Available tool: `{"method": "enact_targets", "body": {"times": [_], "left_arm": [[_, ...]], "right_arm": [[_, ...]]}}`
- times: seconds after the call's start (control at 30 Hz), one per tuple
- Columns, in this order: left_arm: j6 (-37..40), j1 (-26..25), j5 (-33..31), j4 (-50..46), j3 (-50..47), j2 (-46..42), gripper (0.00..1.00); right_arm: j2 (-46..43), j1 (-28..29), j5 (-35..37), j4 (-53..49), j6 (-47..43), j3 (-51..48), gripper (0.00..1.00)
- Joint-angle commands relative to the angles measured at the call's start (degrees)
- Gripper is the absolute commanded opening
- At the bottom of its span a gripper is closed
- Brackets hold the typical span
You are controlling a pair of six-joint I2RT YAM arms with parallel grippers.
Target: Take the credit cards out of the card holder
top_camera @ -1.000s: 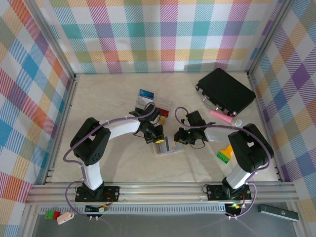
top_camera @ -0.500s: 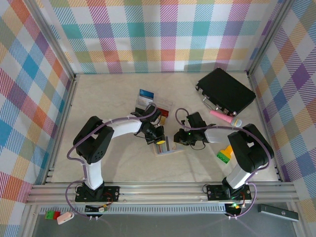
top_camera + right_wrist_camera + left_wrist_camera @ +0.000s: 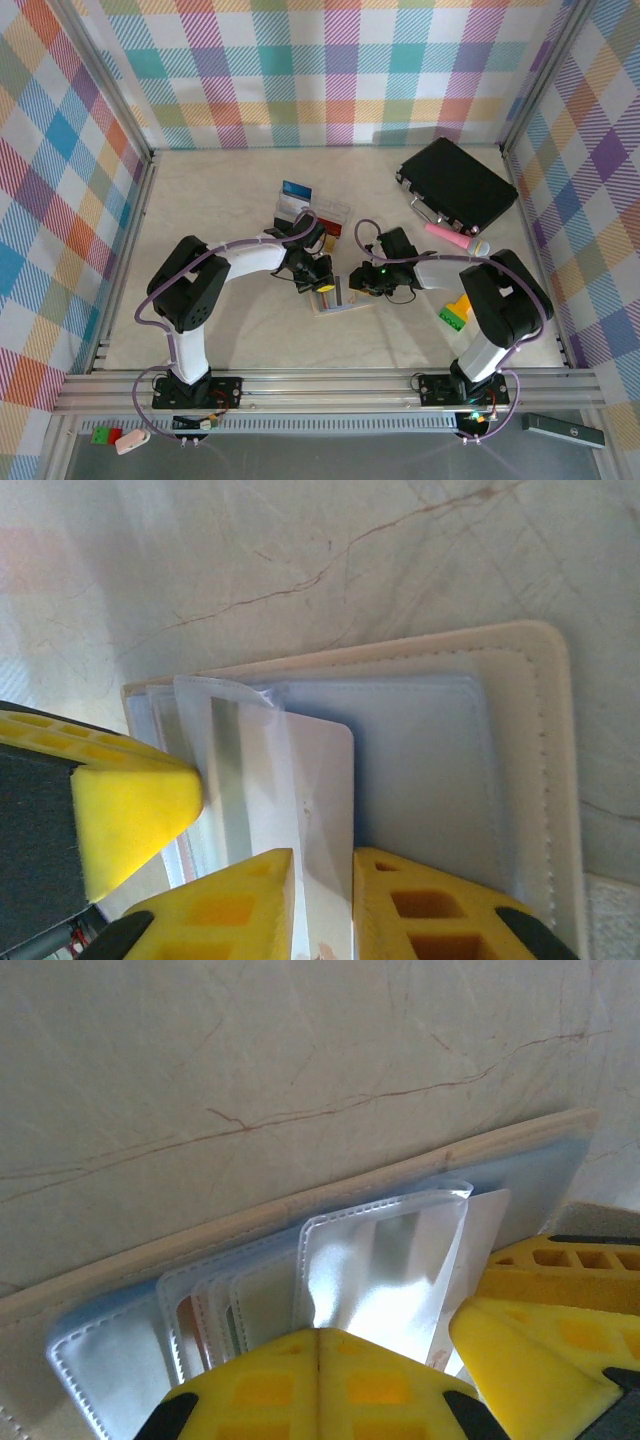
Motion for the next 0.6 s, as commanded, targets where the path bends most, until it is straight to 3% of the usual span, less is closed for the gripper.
{"method": "enact_targets", "body": {"times": [0.0,0.27,0.43,0.57], "left_arm": [[0.0,-0.7,-3.4,-3.03,-2.52,0.71,0.02],[-0.13,-0.59,-4.24,-3.25,-2.87,0.09,0.04],[-0.09,-0.61,-4.53,-3.65,-2.96,-0.87,0.08],[-0.17,-0.61,-4.17,-3.59,-2.59,-1.93,0.12]], "right_arm": [[0.9,-0.25,-2.16,1.74,0.15,-0.31,0.19],[-4.1,-0.47,4.69,1.55,1.06,-2.92,0.06],[-10.45,-1.13,9.34,-0.57,0.38,-5.46,0.04],[-15.07,-1.12,8.69,-3.17,-1.64,-5.71,0.04]]}}
